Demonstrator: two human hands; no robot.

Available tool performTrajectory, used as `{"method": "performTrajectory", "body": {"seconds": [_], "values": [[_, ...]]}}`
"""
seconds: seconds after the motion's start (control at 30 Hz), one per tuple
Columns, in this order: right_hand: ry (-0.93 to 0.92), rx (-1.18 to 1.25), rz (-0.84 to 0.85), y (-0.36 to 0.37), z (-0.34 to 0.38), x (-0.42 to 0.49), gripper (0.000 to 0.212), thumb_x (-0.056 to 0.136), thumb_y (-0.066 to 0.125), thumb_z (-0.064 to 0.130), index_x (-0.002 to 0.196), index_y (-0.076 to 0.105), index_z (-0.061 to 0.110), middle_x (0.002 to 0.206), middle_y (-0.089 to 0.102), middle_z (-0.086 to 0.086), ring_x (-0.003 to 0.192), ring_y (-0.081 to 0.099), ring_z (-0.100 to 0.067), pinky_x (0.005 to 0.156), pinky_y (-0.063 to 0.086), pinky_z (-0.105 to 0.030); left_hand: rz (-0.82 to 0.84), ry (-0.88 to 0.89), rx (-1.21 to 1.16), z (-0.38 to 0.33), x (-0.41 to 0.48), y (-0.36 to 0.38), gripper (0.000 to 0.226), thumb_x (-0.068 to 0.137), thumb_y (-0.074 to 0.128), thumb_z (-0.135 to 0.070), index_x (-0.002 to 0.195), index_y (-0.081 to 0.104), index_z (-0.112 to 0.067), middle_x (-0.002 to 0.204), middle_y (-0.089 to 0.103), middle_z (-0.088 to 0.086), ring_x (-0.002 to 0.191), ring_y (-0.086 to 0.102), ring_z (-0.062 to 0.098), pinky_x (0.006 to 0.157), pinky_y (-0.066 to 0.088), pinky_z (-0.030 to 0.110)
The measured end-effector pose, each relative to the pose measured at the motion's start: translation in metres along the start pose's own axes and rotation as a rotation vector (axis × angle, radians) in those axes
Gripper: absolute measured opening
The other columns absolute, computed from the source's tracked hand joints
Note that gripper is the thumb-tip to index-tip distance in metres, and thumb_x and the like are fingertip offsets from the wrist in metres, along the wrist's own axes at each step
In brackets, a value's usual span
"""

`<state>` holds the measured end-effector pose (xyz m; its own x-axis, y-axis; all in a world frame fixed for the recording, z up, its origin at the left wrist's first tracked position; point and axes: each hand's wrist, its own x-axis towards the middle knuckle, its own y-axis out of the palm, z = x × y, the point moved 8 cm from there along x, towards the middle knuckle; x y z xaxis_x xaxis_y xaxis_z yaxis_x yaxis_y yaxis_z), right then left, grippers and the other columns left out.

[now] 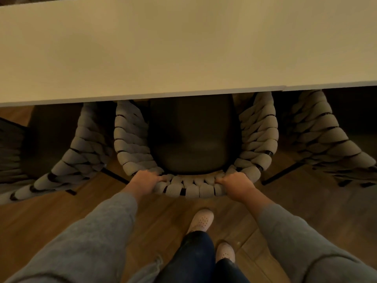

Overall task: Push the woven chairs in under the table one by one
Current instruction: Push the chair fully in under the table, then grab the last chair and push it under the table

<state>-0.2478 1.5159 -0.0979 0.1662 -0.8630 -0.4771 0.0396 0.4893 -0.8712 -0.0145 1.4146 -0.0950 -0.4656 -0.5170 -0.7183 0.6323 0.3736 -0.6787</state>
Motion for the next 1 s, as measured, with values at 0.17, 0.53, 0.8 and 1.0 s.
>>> {"method": "performTrajectory", "body": {"seconds": [0.17, 0.53, 0.8, 1.0], "values": [[-0.011, -0.013, 0.014, -0.001, 0.002, 0.016, 0.032, 0.093, 0.052, 0.018, 0.123, 0.052, 0.028, 0.086, 0.056, 0.001, 0.069, 0.045, -0.015, 0.059, 0.033, -0.03, 0.025, -0.005, 0.027, 0.017, 0.017, 0.004, 0.059, 0.097, 0.051, -0.03, 0.147, 0.024, -0.04, 0.143, 0.044, 0.001, 0.125, 0.048, 0.027, 0.099, 0.043, 0.041], [-0.045, 0.136, 0.073, -0.005, 0.005, 0.007, 0.07, 0.084, 0.067, 0.04, 0.145, 0.034, 0.028, 0.142, 0.043, -0.003, 0.129, 0.041, -0.025, 0.109, 0.031, -0.041, 0.229, 0.07, -0.166, 0.005, 0.012, 0.004, 0.106, 0.062, 0.053, -0.087, 0.149, 0.026, -0.032, 0.15, 0.035, 0.003, 0.136, 0.033, 0.027, 0.113, 0.025, 0.046], [0.292, 0.462, -0.287, -0.039, -0.102, -0.067, 0.077, 0.086, 0.055, 0.062, 0.15, 0.024, 0.033, 0.158, 0.021, -0.002, 0.147, 0.013, -0.021, 0.12, 0.014, -0.04, -0.202, 0.201, -0.492, -0.088, 0.045, -0.11, 0.08, 0.078, 0.037, -0.083, 0.139, 0.046, -0.031, 0.148, 0.039, -0.003, 0.136, 0.034, 0.017, 0.109, 0.03, 0.033], [0.48, 0.432, -0.356, -0.024, -0.229, -0.155, 0.075, 0.087, 0.06, 0.054, 0.15, 0.027, 0.03, 0.158, 0.022, -0.006, 0.147, 0.013, -0.025, 0.118, 0.01, -0.038, -0.582, 0.356, -0.452, -0.206, 0.063, -0.215, 0.054, 0.091, 0.05, -0.057, 0.136, 0.05, -0.027, 0.153, 0.032, 0.002, 0.141, 0.025, 0.019, 0.112, 0.012, 0.032]]}}
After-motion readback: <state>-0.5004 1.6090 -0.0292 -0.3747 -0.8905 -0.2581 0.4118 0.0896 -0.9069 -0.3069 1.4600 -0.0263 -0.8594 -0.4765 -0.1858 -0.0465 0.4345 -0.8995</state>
